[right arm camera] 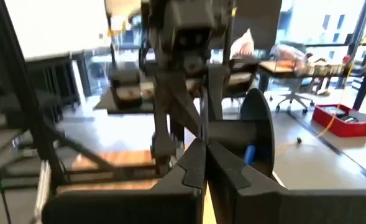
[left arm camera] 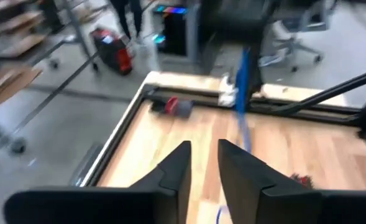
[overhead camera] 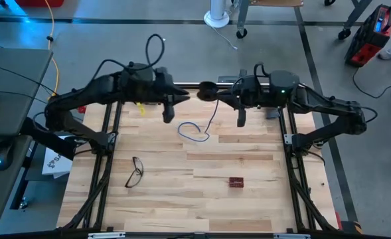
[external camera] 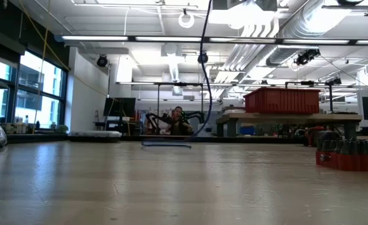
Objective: Coil cords
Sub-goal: Coil the blue wire onto the spool
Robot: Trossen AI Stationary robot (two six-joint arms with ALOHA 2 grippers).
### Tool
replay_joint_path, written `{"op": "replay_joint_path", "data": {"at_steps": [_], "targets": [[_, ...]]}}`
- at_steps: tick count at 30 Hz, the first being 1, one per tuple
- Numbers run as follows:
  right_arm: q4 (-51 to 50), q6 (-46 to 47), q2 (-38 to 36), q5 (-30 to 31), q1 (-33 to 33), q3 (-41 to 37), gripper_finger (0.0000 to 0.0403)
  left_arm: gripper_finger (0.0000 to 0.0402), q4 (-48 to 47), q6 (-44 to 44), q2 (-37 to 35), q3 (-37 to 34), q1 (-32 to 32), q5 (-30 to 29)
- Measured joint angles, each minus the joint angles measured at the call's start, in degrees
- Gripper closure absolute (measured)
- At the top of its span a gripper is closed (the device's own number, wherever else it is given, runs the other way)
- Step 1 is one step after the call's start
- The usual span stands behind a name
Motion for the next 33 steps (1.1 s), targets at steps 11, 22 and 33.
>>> {"op": "replay_joint_path", "data": {"at_steps": [11, 22, 33], "targets": [[9.6, 17.84, 0.51, 3.11, -0.05, 0.0, 0.0402, 0.0261, 19.04, -8.81, -4.23, -17.81, 0.81, 3.89], [19.35, 23.6, 3.79, 0.83, 0.43, 0.01, 0.0403, 0.0228, 51.05, -19.59, -2.29, -27.63, 1.86, 12.67], [25.35, 26.71, 6.02, -0.55, 0.49, -0.02, 0.0403, 0.021, 51.2, -16.16, -0.32, -27.74, 1.81, 12.37]]}}
